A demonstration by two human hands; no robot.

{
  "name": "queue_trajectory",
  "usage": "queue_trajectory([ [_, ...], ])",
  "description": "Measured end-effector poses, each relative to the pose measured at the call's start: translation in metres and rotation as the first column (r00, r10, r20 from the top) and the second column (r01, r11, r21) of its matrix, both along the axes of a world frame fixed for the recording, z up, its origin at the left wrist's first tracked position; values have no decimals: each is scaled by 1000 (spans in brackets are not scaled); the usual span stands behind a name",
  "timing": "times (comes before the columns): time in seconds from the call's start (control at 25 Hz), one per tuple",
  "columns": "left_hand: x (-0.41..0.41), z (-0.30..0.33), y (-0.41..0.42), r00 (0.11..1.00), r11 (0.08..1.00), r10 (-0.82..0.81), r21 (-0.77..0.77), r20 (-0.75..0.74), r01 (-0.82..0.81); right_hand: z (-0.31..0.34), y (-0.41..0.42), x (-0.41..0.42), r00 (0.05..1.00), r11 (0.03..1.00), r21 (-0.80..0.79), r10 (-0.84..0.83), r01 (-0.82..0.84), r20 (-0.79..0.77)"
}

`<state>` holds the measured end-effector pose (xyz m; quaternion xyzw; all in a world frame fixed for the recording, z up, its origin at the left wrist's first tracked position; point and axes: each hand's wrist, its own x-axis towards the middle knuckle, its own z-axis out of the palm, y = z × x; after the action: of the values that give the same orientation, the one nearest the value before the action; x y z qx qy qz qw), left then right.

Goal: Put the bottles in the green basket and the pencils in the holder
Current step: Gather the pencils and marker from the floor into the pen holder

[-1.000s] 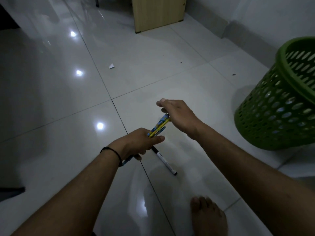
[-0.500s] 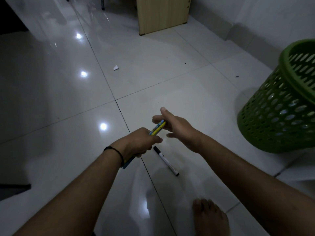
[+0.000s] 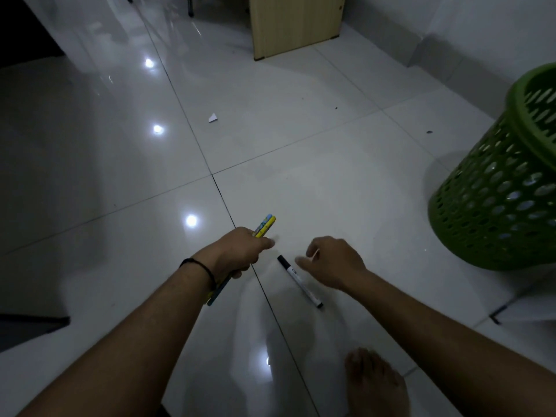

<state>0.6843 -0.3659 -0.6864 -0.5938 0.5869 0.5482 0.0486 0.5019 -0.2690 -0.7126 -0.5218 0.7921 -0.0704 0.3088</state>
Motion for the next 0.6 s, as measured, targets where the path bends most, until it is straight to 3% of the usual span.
queue_trajectory([
  [0.12, 6, -2, 1, 992, 990, 120, 84, -27, -117, -30, 16, 18, 949, 972, 100, 231, -214, -216],
  [0.28, 9, -4, 0, 963, 962, 245, 154, -114, -227, -48, 19, 29, 926, 959, 83, 283, -271, -251],
  [0.36, 12, -4, -2, 941, 944, 301, 190, -157, -270, -44, 14, 27, 977, 984, 92, 165, -153, -137],
  [0.44, 18, -4, -4, 922, 931, 343, 194, -177, -309, -29, 2, 25, 993, 997, 69, -40, 32, 108],
  [0.52, 22, -2, -5, 906, 926, 371, 152, -205, -345, -9, -9, 27, 906, 976, 24, -210, 216, 368],
  [0.6, 22, 0, -7, 889, 923, 384, 90, -251, -373, 12, -18, 32, 804, 953, -5, -251, 301, 540],
])
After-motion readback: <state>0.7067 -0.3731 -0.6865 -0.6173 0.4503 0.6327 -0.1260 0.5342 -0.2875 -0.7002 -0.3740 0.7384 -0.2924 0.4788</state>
